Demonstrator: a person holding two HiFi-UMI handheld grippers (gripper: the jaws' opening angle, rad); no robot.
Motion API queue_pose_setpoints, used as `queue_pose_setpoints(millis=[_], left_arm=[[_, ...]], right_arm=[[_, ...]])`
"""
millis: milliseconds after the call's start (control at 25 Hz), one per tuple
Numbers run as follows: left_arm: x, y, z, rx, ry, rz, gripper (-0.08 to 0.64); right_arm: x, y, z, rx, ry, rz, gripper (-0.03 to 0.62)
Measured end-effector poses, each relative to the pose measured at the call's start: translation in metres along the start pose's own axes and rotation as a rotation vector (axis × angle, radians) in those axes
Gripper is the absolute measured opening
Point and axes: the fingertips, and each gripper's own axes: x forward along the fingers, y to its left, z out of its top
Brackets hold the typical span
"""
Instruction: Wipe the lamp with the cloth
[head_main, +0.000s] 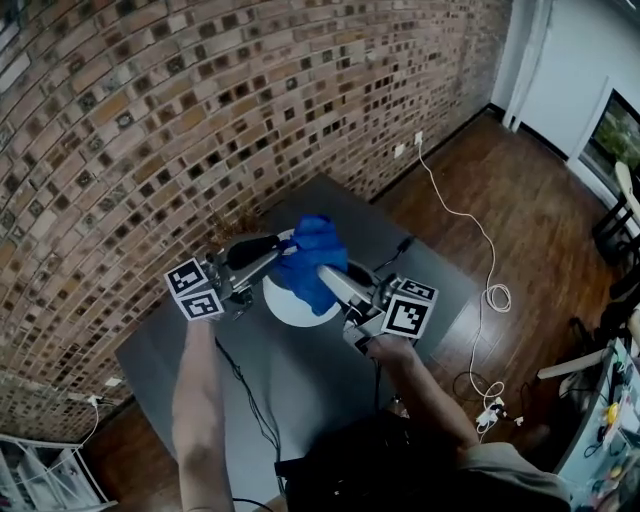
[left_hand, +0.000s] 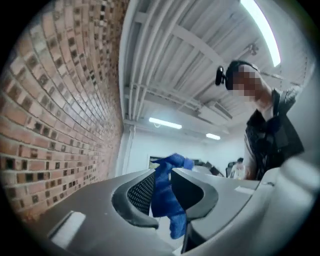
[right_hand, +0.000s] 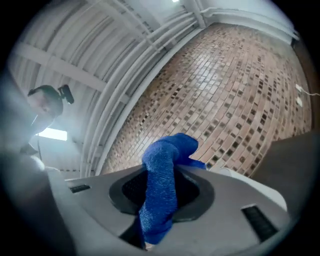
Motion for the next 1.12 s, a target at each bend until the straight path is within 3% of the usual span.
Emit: queue_pose_setpoints(millis=[80,240,320,480,640,800,840,920,960,1040,1080,1120], left_arm=[[-0.013,0.007,0.007,-0.049,-0.043,0.01,0.083],[-0.015,0.006,-0.03,-0.048,0.112,-0.009,0.084],[-0.008,-0.001,-0.042,-0.055,0.141,-0.038,0.083],[0.004,-0.01,-0.062,0.071,0.269,-0.04,0.054],[0.011,-0.014,-0.071,0.165,0.338,-0.042,0.052],[0.011,-0.016,-0.074,0.188,0.339,-0.032,0.048],[0.011,-0.016,-0.074,0.188,0.335,-0.031,0.046],[0.011,-0.015,-0.074,0.188,0.322,-0.024,0.046],[0.011,-0.014,-0.073,0.188,0.317,-0.017,0.046],[0.01,-0.012,-0.071,0.185,0.316,-0.001,0.041],[0.012,-0.012,-0.071,0.182,0.32,0.004,0.04],[0.014,-0.013,-0.072,0.179,0.326,0.005,0.039]], right_arm=[[0.0,0.005,0.003,-0.1,0.039,-0.039,0.109],[0.006,0.006,-0.015,-0.35,0.152,-0.174,0.11],[0.01,-0.001,-0.037,-0.433,0.23,-0.219,0.11],[-0.004,-0.027,-0.057,-0.52,0.319,-0.266,0.11],[-0.021,-0.075,-0.022,-0.69,0.379,-0.376,0.11],[-0.003,-0.121,0.029,-0.809,0.404,-0.491,0.11],[0.006,-0.12,0.044,-0.852,0.382,-0.505,0.11],[0.035,-0.109,0.056,-0.925,0.371,-0.446,0.109],[0.05,-0.109,0.048,-0.938,0.421,-0.395,0.11],[0.064,-0.127,0.017,-0.905,0.613,-0.351,0.11],[0.059,-0.136,0.005,-0.857,0.684,-0.353,0.109],[0.048,-0.134,0.003,-0.779,0.693,-0.346,0.107]])
